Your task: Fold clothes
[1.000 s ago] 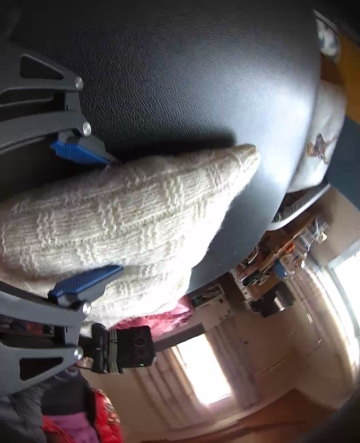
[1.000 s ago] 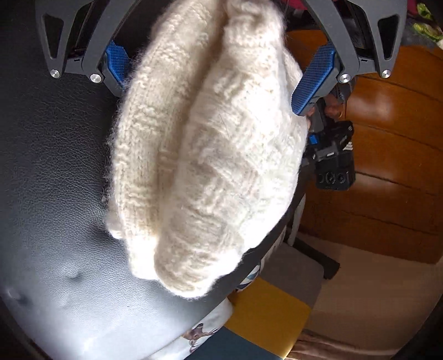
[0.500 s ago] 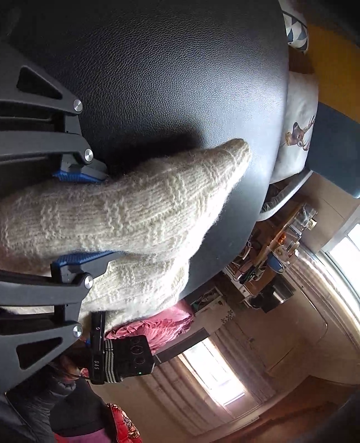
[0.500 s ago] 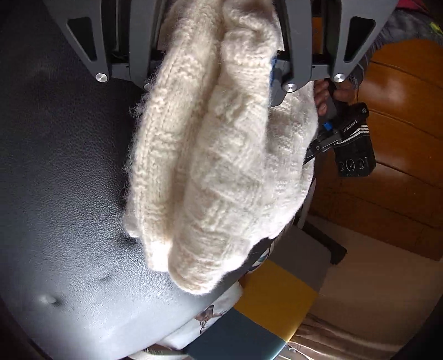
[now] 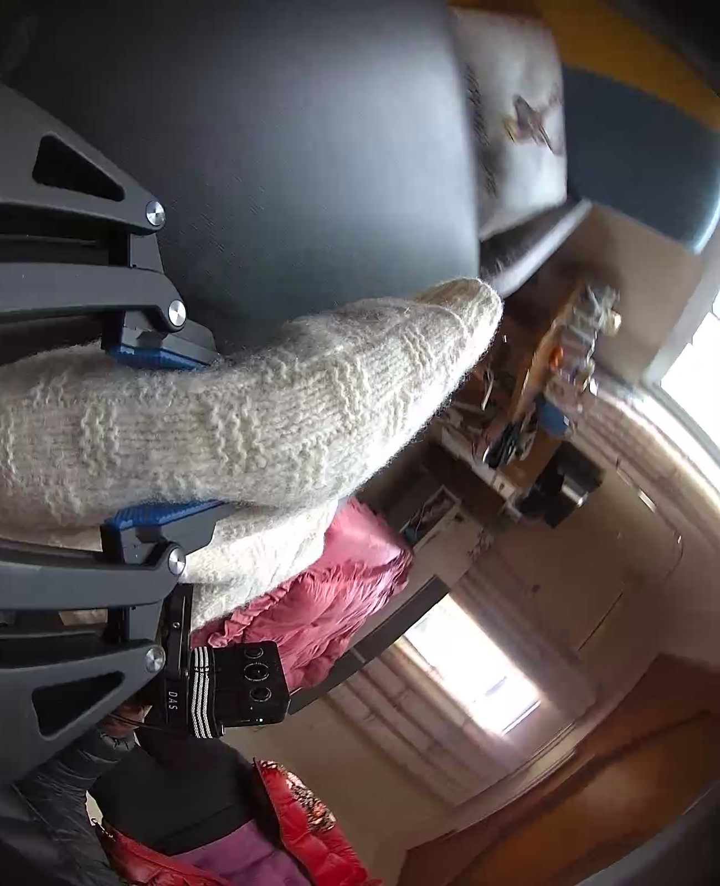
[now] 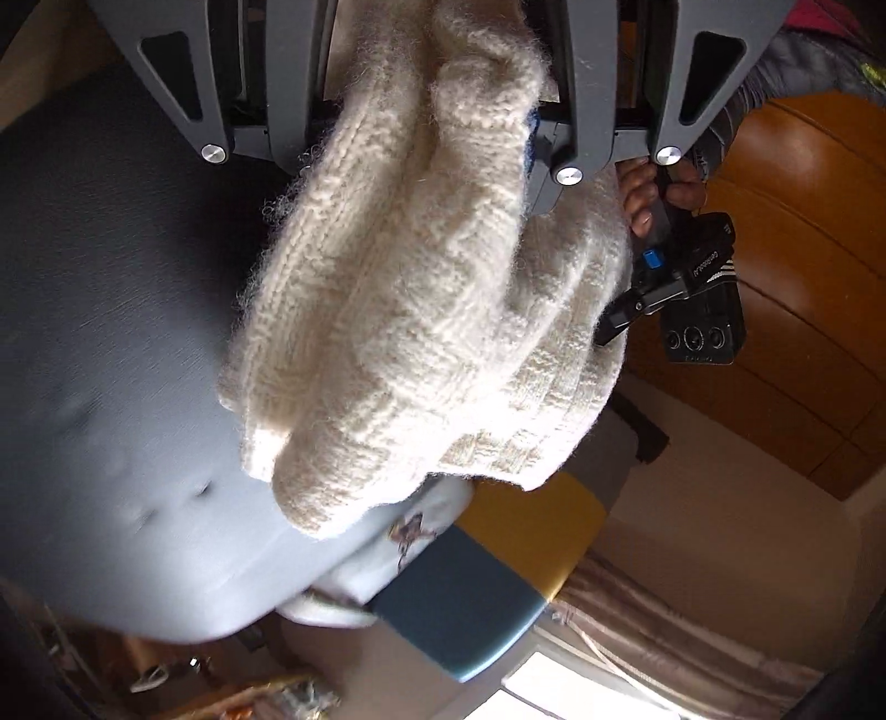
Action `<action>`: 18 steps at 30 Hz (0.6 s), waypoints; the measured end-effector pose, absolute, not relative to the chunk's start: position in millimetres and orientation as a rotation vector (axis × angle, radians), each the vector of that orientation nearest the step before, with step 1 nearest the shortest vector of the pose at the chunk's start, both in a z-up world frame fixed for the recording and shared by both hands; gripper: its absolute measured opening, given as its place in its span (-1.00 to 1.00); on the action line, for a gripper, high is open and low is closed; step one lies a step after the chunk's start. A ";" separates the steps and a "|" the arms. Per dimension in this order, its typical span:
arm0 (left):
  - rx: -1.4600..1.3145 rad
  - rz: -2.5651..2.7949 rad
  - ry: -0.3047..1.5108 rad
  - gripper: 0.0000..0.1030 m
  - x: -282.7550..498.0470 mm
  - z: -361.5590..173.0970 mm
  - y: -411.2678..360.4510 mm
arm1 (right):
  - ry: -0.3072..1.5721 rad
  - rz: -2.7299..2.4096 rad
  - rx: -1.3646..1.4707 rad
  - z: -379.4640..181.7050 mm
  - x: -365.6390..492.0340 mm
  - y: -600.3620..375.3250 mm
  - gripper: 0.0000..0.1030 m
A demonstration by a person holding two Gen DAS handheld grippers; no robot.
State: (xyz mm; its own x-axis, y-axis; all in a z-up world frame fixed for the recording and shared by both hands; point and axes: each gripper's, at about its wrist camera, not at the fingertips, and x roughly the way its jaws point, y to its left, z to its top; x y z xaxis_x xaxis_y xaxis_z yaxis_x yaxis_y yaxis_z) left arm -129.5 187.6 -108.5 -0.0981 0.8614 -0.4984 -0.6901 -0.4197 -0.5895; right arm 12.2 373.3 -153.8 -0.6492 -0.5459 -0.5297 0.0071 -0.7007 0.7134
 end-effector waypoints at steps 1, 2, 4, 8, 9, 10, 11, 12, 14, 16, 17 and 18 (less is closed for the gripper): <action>-0.982 1.739 -0.229 -0.27 -133.8 -104.3 202.9 | -0.997 -2.416 1.080 -148.4 14.8 381.9 -0.20; -0.976 1.725 -0.212 -0.27 -138.0 -100.6 218.2 | -0.998 -2.444 1.064 -143.5 17.2 390.6 -0.20; -0.978 1.703 -0.182 -0.27 -143.2 -97.4 241.6 | -1.006 -2.495 1.048 -138.5 19.4 408.7 -0.20; -1.003 1.676 -0.122 -0.27 -153.8 -100.6 285.1 | -1.030 -2.574 1.046 -138.7 18.8 441.5 -0.20; -1.013 1.672 -0.107 -0.27 -157.0 -102.1 296.1 | -1.038 -2.586 1.054 -141.9 17.4 447.8 -0.20; -1.024 1.667 -0.093 -0.27 -160.1 -103.6 307.1 | -1.043 -2.598 1.063 -145.9 15.6 454.7 -0.20; -1.037 1.664 -0.078 -0.27 -163.2 -106.5 317.2 | -1.052 -2.608 1.074 -149.9 14.0 465.2 -0.20; -1.051 1.662 -0.064 -0.26 -166.3 -110.2 326.7 | -1.064 -2.613 1.086 -152.5 12.8 479.2 -0.20; -1.088 1.660 -0.032 -0.26 -170.6 -123.7 341.4 | -1.084 -2.626 1.119 -159.9 10.4 500.4 -0.20; -1.131 1.664 -0.009 -0.26 -175.7 -139.0 351.7 | -1.117 -2.627 1.156 -172.3 9.0 515.7 -0.20; -1.156 1.673 -0.006 -0.26 -179.8 -147.0 353.2 | -1.134 -2.619 1.171 -178.1 12.6 530.4 -0.20; -1.181 1.682 -0.004 -0.26 -183.9 -155.1 354.7 | -1.150 -2.612 1.185 -184.1 15.0 541.6 -0.20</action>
State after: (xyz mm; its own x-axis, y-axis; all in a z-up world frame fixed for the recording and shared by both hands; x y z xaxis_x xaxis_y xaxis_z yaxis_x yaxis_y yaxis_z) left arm -183.9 354.7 -155.1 0.0185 0.7257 -0.6878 -0.7226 -0.4657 -0.5108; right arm 15.0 541.6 -184.1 -0.7048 -0.3283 -0.6289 -0.2421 -0.7220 0.6481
